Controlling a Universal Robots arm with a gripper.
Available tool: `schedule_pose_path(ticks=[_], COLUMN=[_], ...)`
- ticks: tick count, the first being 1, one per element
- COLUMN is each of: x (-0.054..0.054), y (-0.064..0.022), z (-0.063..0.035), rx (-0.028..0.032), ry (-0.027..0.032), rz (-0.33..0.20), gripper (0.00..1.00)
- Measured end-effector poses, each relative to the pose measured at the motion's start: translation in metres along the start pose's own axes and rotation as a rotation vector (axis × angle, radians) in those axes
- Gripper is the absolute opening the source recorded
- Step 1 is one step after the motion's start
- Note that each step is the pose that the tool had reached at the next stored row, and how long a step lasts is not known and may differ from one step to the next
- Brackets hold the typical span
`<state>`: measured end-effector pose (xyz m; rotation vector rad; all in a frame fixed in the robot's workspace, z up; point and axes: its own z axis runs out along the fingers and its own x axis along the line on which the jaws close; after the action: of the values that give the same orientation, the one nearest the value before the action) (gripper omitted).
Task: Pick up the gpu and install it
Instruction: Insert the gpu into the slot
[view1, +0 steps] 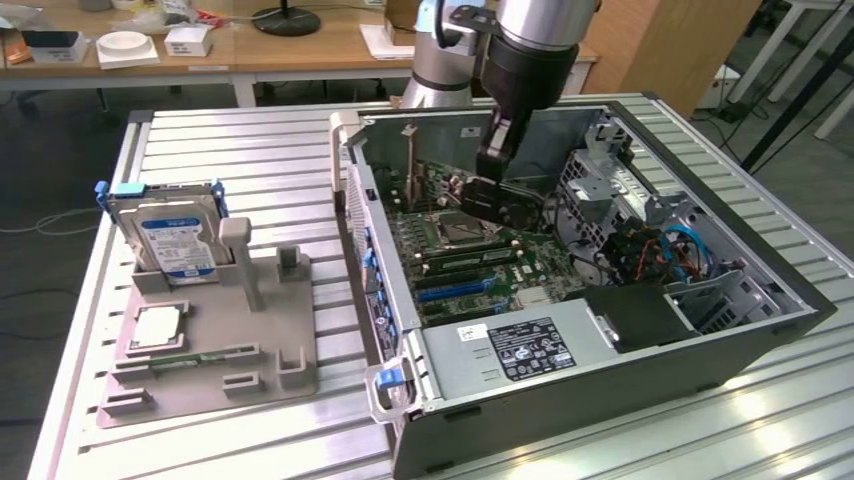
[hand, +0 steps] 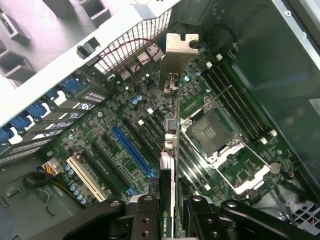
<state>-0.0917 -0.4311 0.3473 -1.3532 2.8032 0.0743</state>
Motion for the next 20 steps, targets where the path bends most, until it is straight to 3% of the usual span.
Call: schedule_pose_path(ticks=[9,13,14,17,18,20], x=[0.0001,-0.0007,-0.0015,-0.0020,-0.0020,-0.0020], y=[-0.0004,-0.0014,-0.0023,-0.0029,-0.0029,-0.0029], z=[0.0063,0.0064,0.0064,0.0065,0.0064,0.0064], rx=[-0.0069,-0.0090,-0.0194,-0.0642,-0.0758,-0.0783], ry=[0.0046,0.0036,0.0105,0.0406,0.0489,0.0522], rz=[-0.151,-0.162,-0.162,-0.162,-0.170,-0.202], gripper=[0.26,0.26,0.26,0.26,0.26,0.26])
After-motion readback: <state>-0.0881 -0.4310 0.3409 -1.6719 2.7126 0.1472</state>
